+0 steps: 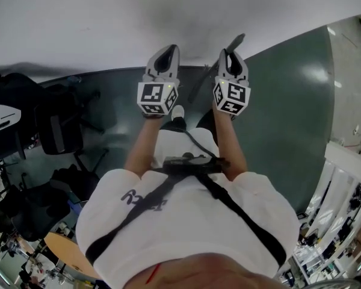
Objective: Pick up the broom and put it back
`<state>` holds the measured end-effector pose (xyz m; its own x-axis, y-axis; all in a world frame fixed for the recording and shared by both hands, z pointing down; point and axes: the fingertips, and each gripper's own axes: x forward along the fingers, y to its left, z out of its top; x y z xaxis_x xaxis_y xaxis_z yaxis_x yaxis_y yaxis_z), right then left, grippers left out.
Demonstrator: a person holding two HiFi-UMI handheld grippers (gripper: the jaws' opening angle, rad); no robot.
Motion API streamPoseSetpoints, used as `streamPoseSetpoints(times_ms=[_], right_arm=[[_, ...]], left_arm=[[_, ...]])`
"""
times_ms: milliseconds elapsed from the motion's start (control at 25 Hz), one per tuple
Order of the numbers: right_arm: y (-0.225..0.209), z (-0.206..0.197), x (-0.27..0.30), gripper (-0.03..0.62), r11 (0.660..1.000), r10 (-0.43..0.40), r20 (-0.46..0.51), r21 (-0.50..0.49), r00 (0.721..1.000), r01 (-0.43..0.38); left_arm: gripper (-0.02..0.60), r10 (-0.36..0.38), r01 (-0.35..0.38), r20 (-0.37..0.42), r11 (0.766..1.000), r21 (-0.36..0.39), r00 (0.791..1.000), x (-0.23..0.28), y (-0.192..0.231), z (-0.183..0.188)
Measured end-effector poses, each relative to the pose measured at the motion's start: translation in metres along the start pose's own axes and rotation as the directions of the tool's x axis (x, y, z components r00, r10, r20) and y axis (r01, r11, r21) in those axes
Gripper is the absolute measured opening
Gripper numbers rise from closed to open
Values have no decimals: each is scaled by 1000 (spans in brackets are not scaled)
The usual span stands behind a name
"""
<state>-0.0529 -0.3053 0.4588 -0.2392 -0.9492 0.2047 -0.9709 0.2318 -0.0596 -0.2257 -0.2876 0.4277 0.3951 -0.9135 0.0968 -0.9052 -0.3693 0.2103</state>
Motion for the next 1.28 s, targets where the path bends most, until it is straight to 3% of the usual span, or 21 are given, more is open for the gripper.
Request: streamPoseSetpoints(times_ms=[360, 560, 760, 1160, 1280], right_arm=[[-46, -103, 9, 78, 996, -89, -195, 12, 977, 93], [-70, -188, 12, 78, 986, -143, -352, 27, 925, 163], [-88, -248, 22, 78, 977, -176, -456, 28, 873, 212], [-91, -340, 64, 78, 980, -147, -619, 15, 772, 199], [-101, -348, 77, 78, 982, -153, -616, -6, 772, 190]], left_arm=[[12, -25, 23, -119, 1000, -22, 993, 22, -15, -59], [12, -32, 25, -198, 999, -38, 980, 30, -17, -102], [12, -40, 17, -282, 996, -86, 958, 46, -18, -152], [12, -44, 1, -360, 993, -117, 932, 71, -20, -212], [12, -39, -4, -368, 993, -115, 929, 73, -19, -216]])
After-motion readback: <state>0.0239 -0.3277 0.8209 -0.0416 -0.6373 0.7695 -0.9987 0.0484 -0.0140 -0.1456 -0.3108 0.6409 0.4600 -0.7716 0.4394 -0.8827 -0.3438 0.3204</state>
